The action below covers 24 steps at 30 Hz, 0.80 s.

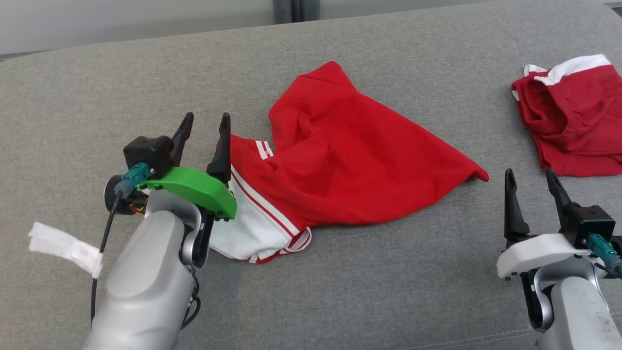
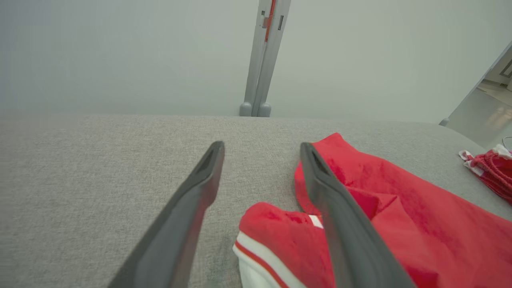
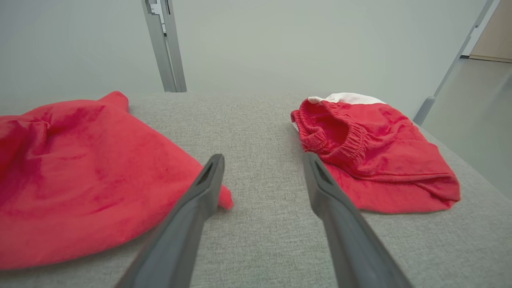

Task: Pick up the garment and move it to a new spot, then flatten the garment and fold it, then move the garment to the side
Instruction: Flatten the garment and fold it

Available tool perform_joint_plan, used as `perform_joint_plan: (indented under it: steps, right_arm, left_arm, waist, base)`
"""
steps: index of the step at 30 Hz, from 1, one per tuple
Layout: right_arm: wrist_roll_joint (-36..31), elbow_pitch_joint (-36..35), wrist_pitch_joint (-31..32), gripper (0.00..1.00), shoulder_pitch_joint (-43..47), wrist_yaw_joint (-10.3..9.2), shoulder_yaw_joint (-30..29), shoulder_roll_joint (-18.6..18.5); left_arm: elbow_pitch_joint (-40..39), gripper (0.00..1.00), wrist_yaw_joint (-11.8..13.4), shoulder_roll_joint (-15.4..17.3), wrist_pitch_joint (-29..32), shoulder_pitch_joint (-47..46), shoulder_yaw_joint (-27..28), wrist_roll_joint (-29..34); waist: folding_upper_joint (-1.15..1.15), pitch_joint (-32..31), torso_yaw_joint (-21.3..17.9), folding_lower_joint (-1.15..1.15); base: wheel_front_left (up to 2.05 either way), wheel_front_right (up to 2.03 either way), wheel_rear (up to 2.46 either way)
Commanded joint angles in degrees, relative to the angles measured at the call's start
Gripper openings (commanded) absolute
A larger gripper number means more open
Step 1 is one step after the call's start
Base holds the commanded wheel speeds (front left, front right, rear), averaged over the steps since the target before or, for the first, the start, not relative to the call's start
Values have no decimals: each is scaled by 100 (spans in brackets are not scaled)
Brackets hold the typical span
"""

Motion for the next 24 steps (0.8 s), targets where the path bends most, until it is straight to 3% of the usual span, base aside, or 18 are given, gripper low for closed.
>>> perform_joint_plan:
  steps: [1, 13, 17, 24]
  right_arm:
    - [5, -33, -45, 100, 102, -11, -59, 25]
    - [-39, 54, -82, 100, 301, -11, -157, 69]
    - [-263, 411, -83, 100, 77, -11, -152, 48]
    - [-830, 1496, 154, 100, -409, -11, -100, -421]
  left_arm:
    - [-150, 100, 40, 65, -11, 292, 101, 112]
    - [-1597, 100, 74, -70, -9, 1878, 921, 665]
    - [-1897, 100, 50, -187, -10, 2166, 1021, 758]
    - [-2294, 100, 43, -299, -10, 2437, 1039, 884]
  waist:
    - [0, -31, 49, 0]
    - [0, -344, 404, 0]
    - [0, -322, 535, 0]
    - [0, -220, 811, 0]
  base:
    - [0, 0, 0]
    - [0, 0, 0]
    - [0, 0, 0]
    - [0, 0, 0]
